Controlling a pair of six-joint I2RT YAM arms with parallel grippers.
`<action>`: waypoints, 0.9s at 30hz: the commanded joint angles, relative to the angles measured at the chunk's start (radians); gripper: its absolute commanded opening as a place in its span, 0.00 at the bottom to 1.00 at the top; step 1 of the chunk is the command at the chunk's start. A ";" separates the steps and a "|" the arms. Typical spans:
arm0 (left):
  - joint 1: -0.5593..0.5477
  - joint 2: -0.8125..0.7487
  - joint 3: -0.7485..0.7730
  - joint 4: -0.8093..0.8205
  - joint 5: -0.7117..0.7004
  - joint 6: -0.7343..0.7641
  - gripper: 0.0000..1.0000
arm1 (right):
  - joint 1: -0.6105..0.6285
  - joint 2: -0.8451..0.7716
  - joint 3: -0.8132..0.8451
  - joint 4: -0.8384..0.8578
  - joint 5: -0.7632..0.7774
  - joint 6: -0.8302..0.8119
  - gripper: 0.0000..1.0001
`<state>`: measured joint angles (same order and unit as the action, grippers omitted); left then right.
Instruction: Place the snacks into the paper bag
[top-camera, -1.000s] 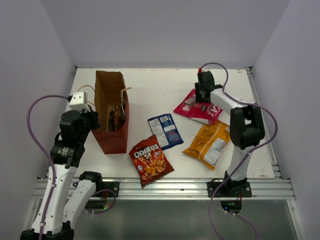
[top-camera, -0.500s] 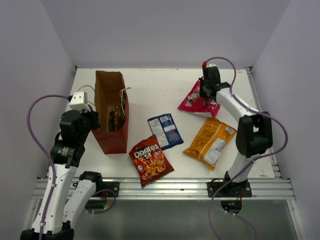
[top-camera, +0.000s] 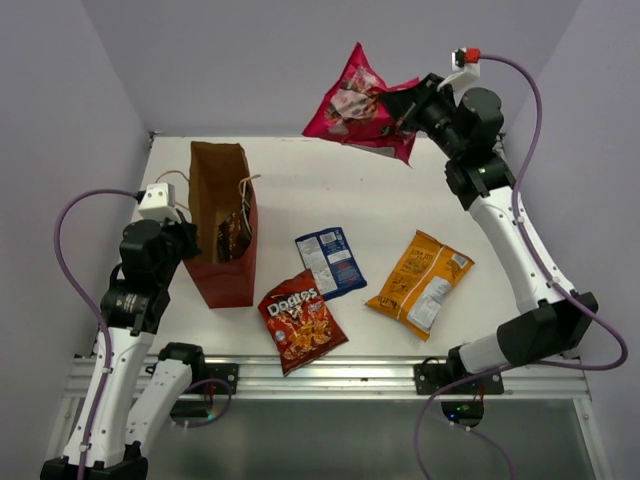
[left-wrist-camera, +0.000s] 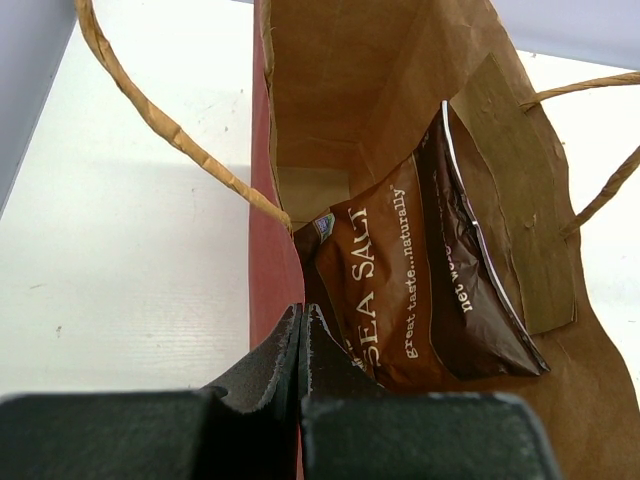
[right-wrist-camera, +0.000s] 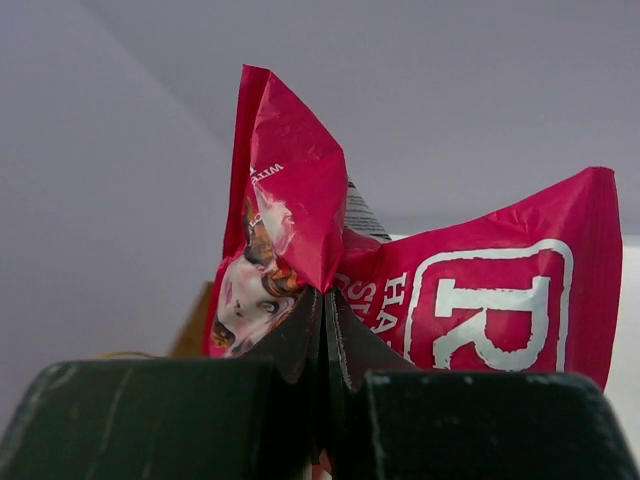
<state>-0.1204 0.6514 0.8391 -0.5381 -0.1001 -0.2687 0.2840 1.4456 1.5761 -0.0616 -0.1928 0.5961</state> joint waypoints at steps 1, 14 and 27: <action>-0.004 0.004 -0.005 0.018 -0.007 0.016 0.00 | 0.027 0.082 0.045 0.320 -0.223 0.310 0.00; -0.004 -0.007 -0.008 0.018 -0.010 0.014 0.00 | 0.353 0.395 0.419 0.457 -0.272 0.386 0.00; -0.004 -0.007 -0.006 0.020 -0.010 0.017 0.00 | 0.417 0.651 0.530 0.640 -0.346 0.596 0.00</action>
<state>-0.1204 0.6476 0.8391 -0.5388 -0.1009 -0.2687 0.6857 2.0434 2.1105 0.4442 -0.5137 1.0927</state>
